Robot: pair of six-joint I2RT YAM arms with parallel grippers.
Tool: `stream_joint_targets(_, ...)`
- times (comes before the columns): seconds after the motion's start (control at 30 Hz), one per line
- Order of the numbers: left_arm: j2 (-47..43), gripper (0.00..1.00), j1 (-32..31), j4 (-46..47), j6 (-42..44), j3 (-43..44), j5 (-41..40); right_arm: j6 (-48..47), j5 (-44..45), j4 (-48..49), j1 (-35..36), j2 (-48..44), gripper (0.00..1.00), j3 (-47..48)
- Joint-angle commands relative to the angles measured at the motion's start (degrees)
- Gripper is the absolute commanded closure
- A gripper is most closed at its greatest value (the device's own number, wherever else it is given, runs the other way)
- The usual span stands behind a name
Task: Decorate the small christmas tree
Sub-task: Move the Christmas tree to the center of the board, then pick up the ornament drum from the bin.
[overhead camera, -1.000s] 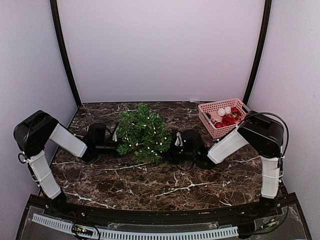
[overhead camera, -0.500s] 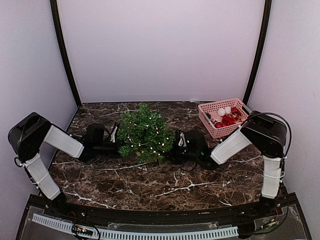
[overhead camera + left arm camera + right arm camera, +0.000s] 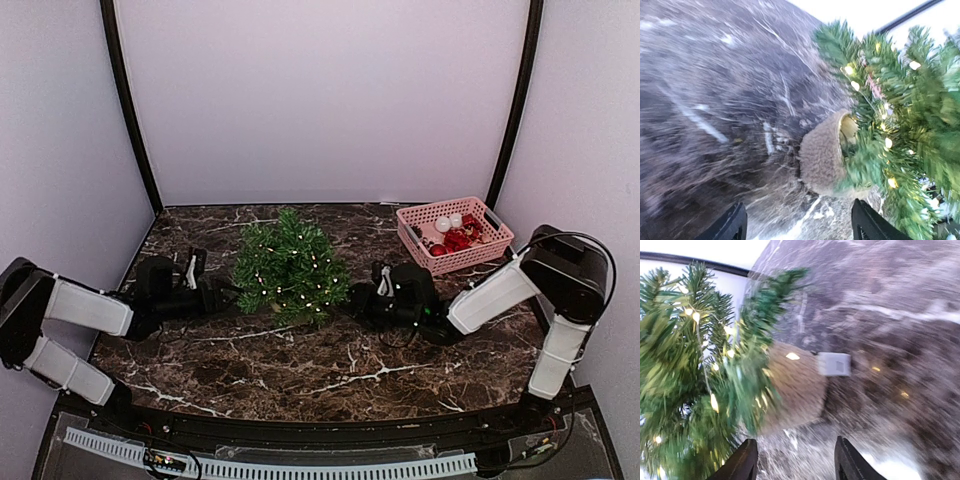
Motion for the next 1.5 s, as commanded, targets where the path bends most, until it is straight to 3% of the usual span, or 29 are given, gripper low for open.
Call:
stream_joint_targets(0.0, -15.52, 0.25, 1.55, -9.92, 0.95, -3.91, -9.92, 0.45, 8.01, -3.69, -0.56, -8.63, 0.44, -6.40)
stream_joint_targets(0.1, -26.39, 0.22, 3.19, -28.63, 2.59, -0.81, -17.53, -0.44, 13.88, -10.92, -0.56, -16.84, 0.40, -9.72)
stream_joint_targets(0.23, -36.41, 0.18, 8.62, -46.48, 4.58, 5.62, -16.27, -3.49, 22.12, -24.56, -0.70, -29.36, 0.33, -10.97)
stream_joint_targets(0.47, -29.13, 0.16, 17.51, -60.21, 14.43, 23.65, -2.89, -19.11, 28.21, -53.04, -7.59, -38.61, 0.20, 1.61)
stream_joint_targets(0.7, -22.72, 0.16, 22.40, -58.73, 24.36, 33.59, -3.80, -32.11, 25.71, -62.86, -20.31, -33.80, 0.20, 14.94)
stream_joint_targets(0.9, -29.88, 0.16, 22.71, -49.81, 25.62, 25.22, -13.53, -38.48, 19.66, -62.80, -31.46, -23.61, 0.21, 22.68)
stream_joint_targets(1.0, -32.56, 0.16, 22.71, -49.96, 27.52, 23.87, -18.37, -41.87, 18.08, -63.18, -35.66, -16.58, 0.22, 28.00)
stream_joint_targets(1.23, -31.82, 0.16, 22.79, -50.65, 30.31, 23.89, -21.28, -47.24, 17.52, -67.23, -39.83, 1.24, 0.32, 43.74)
stream_joint_targets(1.47, -30.91, 0.16, 22.81, -50.95, 30.96, 23.73, -22.05, -50.57, 21.41, -68.79, -43.51, 11.57, 0.33, 54.16)
